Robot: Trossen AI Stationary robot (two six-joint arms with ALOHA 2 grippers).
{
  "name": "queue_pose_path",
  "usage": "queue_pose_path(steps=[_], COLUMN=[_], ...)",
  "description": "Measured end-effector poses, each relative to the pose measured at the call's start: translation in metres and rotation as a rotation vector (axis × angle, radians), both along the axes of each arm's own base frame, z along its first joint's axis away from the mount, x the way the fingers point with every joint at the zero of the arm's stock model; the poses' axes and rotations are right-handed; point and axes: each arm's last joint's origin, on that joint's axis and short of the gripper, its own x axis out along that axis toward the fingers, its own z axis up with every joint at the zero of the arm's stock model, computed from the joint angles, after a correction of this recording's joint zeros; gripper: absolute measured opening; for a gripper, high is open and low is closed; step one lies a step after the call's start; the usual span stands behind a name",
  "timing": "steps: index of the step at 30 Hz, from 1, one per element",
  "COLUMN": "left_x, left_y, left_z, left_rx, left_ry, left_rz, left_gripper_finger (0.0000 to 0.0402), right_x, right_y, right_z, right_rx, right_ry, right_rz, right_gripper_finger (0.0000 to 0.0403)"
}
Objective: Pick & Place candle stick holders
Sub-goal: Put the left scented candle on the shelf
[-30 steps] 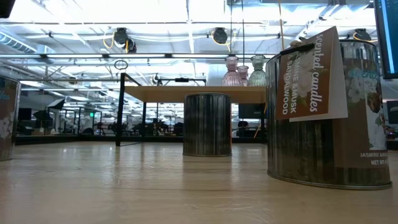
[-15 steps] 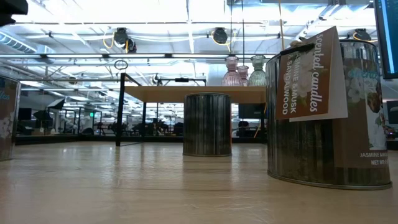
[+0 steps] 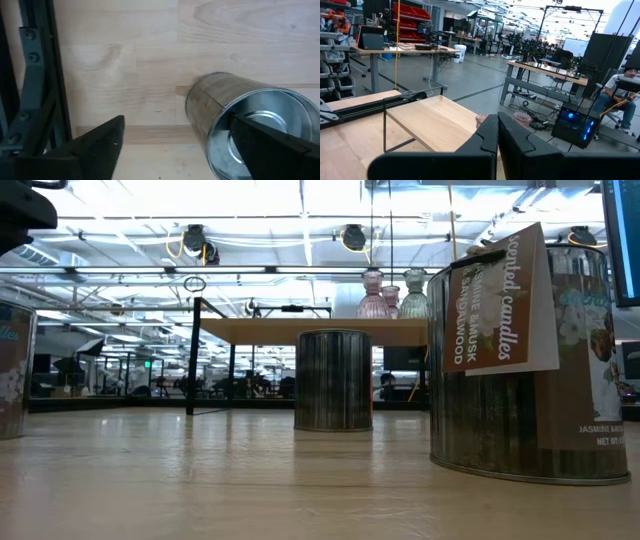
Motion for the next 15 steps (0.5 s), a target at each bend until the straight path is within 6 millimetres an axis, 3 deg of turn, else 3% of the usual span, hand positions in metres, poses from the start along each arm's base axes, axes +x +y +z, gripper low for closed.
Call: queue_pose_path(steps=[7, 15], left_x=[0.0023, 0.0039], left_y=[0.0017, 0.0034], left_z=[-0.0015, -0.0016], left_rx=[0.067, 0.125], left_ry=[-0.056, -0.095], left_rz=[-0.061, -0.133], left_gripper_finger=[0.0238, 0.0151], right_x=[-0.0001, -0.0001], right_y=[0.0, 0.0], right_z=[0.0001, 0.0001], right_rx=[0.0, 0.0], right_ry=[0.0, 0.0], right_rz=[0.0, 0.0], right_gripper_finger=[0.0, 0.0])
